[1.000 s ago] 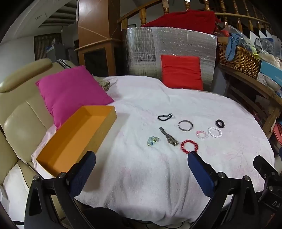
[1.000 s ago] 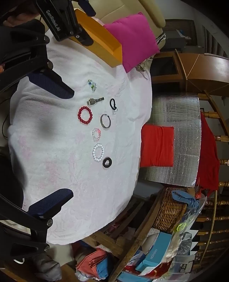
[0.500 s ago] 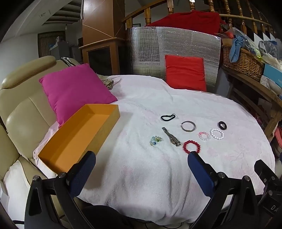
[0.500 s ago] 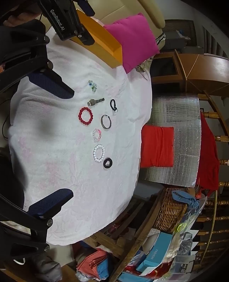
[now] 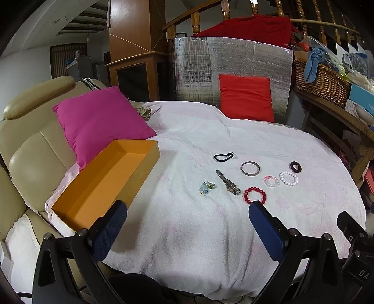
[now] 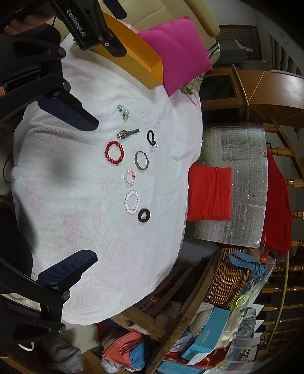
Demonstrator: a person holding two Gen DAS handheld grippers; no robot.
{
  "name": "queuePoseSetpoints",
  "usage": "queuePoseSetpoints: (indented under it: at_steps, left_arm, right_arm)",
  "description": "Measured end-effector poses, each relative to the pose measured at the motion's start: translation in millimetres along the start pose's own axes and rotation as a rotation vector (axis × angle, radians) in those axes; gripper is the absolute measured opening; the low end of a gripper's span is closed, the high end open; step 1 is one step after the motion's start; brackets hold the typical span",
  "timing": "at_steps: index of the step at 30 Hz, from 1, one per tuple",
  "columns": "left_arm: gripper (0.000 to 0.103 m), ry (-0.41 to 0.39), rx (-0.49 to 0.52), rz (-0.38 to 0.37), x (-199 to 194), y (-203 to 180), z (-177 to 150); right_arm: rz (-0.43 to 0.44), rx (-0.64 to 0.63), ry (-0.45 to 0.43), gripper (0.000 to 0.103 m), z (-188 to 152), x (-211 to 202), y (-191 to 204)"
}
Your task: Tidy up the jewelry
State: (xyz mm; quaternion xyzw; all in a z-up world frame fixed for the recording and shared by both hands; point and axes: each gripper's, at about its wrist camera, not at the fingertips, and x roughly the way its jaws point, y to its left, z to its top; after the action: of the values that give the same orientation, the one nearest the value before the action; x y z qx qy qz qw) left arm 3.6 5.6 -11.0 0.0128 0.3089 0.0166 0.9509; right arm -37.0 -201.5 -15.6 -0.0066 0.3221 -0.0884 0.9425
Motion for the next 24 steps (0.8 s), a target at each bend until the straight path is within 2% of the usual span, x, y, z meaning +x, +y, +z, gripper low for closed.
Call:
queuePoseSetpoints:
  at_steps: [24]
  left_arm:
    - [0.103, 0.009, 0.027, 0.007, 4.7, -3.3, -0.9]
  right_arm:
    - [-0.009, 0.004, 0.007, 0.103, -2.5, 6.6, -4.4]
